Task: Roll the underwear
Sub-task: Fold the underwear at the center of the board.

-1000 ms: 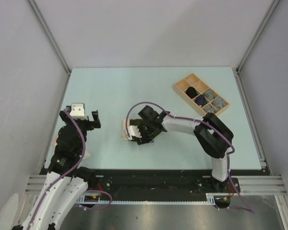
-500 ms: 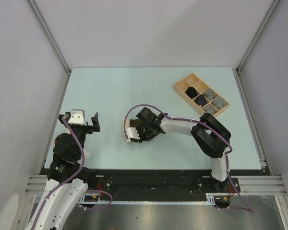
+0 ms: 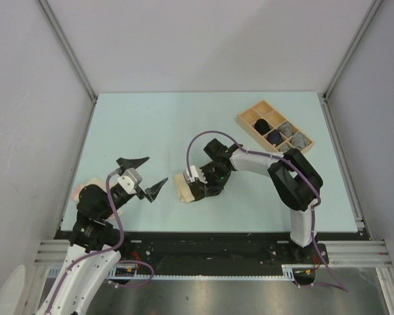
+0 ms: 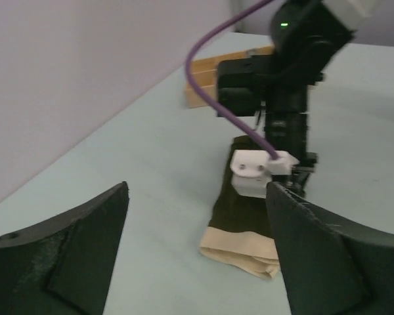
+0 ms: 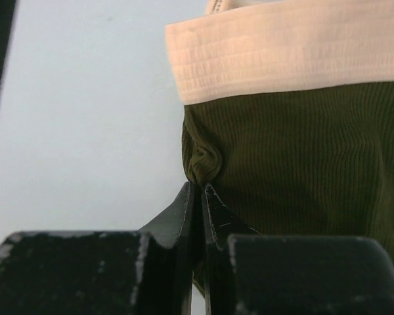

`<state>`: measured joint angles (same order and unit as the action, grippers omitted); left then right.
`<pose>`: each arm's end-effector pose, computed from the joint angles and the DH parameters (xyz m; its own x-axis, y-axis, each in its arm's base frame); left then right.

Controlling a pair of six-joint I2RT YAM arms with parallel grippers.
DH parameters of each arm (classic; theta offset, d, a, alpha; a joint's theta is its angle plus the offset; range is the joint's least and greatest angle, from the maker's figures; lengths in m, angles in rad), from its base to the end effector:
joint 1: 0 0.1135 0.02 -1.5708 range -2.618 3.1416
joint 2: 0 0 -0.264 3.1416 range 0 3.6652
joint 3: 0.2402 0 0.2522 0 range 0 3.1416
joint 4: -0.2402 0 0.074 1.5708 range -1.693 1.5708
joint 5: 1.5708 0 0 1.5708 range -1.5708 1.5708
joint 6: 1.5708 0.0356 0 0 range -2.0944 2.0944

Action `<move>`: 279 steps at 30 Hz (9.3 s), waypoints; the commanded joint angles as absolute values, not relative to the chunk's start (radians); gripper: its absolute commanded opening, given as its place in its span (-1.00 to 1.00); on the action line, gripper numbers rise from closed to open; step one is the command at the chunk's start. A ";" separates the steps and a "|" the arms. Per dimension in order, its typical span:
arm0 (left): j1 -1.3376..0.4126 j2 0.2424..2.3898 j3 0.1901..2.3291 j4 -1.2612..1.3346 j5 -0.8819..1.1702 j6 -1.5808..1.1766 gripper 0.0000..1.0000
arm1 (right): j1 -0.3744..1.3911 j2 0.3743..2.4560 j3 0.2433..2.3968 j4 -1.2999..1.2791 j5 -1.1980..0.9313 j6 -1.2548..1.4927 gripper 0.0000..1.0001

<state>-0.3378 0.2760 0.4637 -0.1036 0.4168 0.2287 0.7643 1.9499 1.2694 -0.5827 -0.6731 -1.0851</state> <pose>0.0911 -0.0473 0.2990 0.2322 0.1382 -0.9628 0.6479 0.7163 0.2590 0.2566 0.2767 0.1542 0.2778 -0.6915 -0.6668 -0.9246 -0.3807 0.0096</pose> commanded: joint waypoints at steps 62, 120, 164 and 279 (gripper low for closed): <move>-1.298 1.308 0.571 0.034 -0.425 0.285 0.06 | 0.563 2.057 1.503 -1.173 -1.039 -1.244 -0.98; -0.580 1.511 0.684 -0.069 0.704 -0.166 -0.99 | 0.558 2.120 1.617 -1.100 -0.923 -1.031 -0.74; -0.540 1.517 0.643 0.046 0.850 -0.248 -0.99 | 0.765 1.792 1.186 -0.600 -0.816 -1.353 0.49; -0.437 1.003 0.376 0.103 0.434 -0.581 -0.24 | 0.792 1.922 1.223 -0.448 -0.724 -1.169 -0.76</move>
